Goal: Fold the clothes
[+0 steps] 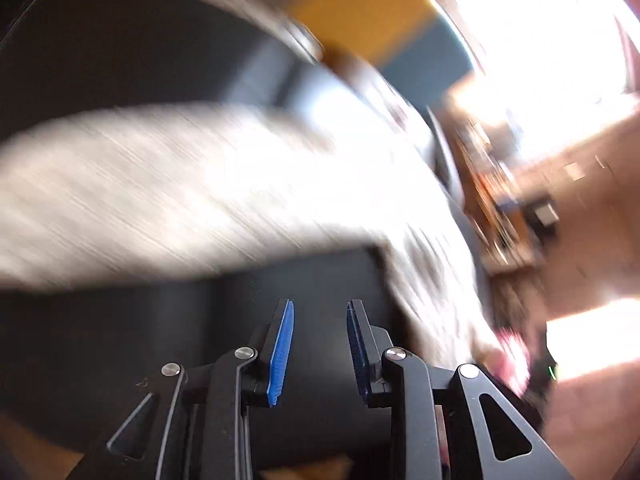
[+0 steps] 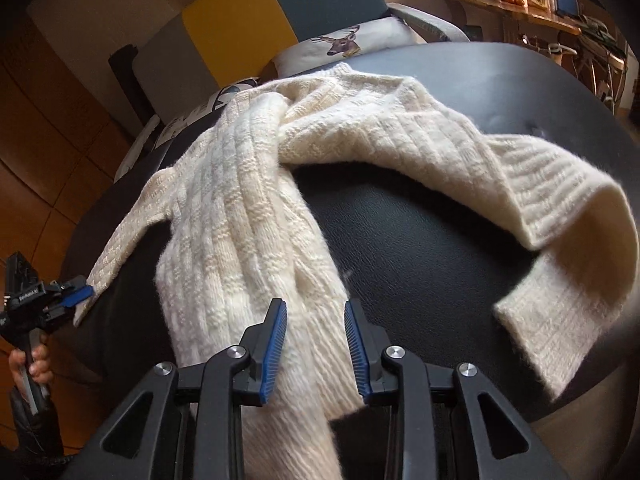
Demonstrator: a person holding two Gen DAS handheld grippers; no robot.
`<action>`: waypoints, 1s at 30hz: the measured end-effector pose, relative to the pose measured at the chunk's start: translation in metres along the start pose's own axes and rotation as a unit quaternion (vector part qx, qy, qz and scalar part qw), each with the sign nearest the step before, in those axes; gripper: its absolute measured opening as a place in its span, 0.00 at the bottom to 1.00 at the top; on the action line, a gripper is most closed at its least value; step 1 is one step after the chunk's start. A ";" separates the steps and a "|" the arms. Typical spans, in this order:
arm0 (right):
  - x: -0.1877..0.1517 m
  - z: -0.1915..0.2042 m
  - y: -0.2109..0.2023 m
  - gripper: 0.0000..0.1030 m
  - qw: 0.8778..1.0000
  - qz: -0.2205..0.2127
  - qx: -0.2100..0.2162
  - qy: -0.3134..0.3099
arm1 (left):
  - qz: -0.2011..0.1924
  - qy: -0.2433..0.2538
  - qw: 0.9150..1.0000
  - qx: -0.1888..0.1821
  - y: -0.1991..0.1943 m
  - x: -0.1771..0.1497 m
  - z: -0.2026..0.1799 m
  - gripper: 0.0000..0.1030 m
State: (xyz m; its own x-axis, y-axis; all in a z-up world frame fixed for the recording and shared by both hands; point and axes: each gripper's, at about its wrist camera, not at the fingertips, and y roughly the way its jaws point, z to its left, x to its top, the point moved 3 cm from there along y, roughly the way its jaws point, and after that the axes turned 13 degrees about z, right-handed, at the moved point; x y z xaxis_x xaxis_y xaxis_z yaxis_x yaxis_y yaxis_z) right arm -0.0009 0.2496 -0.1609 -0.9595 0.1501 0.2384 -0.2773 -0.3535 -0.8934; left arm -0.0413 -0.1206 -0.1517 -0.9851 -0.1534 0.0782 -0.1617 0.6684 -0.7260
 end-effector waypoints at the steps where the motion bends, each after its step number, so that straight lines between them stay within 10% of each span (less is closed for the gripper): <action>1: -0.005 -0.004 0.001 0.29 1.000 0.001 0.011 0.008 | 0.027 0.017 0.999 -0.014 0.024 -0.007 -0.017 0.26; 5: -0.022 -0.018 0.003 0.29 0.998 0.001 0.051 0.032 | 0.110 0.031 0.993 -0.040 0.098 -0.029 -0.060 0.26; 14: -0.031 -0.022 0.010 0.32 0.994 -0.013 0.094 0.051 | 0.131 -0.022 0.988 -0.080 0.127 -0.022 -0.074 0.28; 16: -0.030 -0.021 0.008 0.32 0.994 -0.015 0.094 0.050 | 0.124 -0.015 0.990 -0.068 0.129 -0.023 -0.078 0.10; 23: -0.026 -0.019 0.004 0.32 0.994 -0.020 0.096 0.044 | 0.010 0.008 0.996 -0.087 0.050 -0.003 -0.087 0.05; 30: -0.021 -0.010 0.012 0.32 0.996 -0.008 0.088 0.033 | -0.114 -0.029 0.993 -0.008 -0.055 0.017 -0.025 0.05</action>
